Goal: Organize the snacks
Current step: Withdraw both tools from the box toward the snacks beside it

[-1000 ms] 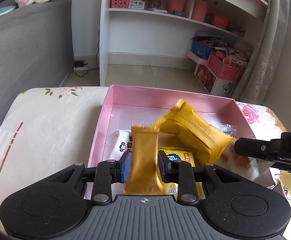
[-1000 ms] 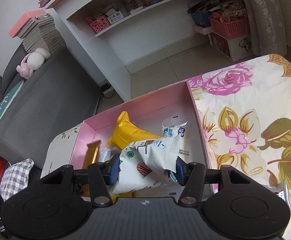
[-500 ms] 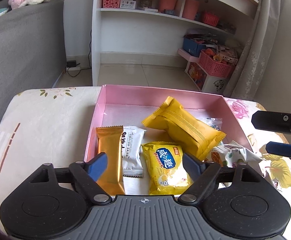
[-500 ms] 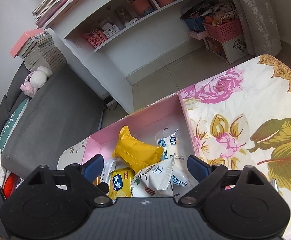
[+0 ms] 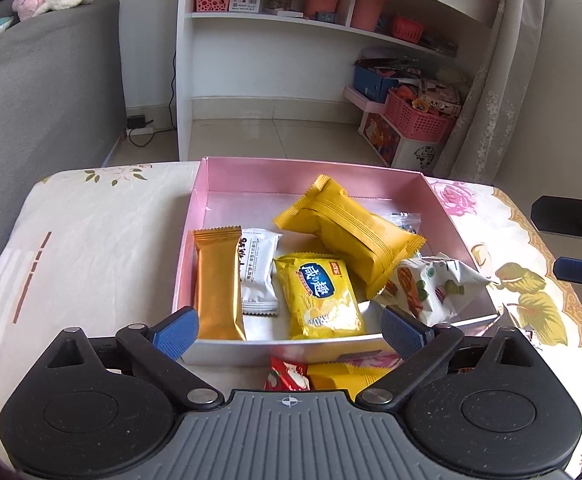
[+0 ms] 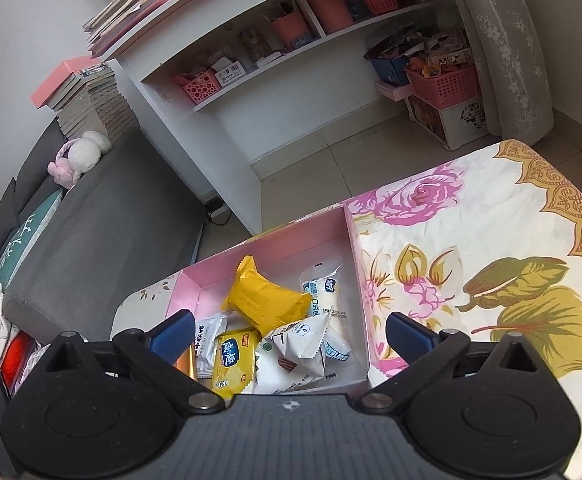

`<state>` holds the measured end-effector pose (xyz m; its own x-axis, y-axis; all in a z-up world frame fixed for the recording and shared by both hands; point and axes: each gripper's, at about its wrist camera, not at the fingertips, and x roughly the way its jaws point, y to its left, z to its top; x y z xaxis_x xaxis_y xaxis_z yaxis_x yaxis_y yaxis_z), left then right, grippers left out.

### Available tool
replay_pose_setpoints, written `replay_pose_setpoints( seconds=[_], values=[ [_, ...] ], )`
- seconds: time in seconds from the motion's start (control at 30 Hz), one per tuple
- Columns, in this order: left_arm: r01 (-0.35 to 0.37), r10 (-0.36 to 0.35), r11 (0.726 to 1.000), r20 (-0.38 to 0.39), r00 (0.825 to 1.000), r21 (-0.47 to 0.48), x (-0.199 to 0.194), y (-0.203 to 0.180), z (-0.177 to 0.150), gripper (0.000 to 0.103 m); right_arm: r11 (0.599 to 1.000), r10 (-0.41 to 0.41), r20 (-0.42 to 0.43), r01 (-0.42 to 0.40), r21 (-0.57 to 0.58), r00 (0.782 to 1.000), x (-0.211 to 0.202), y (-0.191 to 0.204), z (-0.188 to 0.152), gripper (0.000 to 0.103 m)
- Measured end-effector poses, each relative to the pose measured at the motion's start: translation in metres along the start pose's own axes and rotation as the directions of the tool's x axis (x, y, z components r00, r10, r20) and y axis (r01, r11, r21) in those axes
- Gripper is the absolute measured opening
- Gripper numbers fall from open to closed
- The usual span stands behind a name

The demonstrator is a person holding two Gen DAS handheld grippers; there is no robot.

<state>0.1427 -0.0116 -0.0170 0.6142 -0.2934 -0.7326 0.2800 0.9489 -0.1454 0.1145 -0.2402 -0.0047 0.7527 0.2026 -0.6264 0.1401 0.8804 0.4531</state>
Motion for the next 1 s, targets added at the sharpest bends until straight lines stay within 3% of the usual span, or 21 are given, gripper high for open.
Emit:
replay_pose_setpoints(
  seconds=[0.43,1.0],
  values=[
    [0.025,-0.026,0.997,0.022,0.999,0.075,-0.033,-0.01,-0.022,0.099,0.998,-0.034,-0.023,0.033,-0.047,0.999,-0.025,-0.001,-0.016,0.097],
    [0.076,-0.078,0.993,0.016,0.997,0.088,-0.059,-0.003,-0.052,0.099,0.989,-0.074,-0.022,0.07,-0.133,0.997,-0.051,-0.007,-0.04,0.097]
  ],
)
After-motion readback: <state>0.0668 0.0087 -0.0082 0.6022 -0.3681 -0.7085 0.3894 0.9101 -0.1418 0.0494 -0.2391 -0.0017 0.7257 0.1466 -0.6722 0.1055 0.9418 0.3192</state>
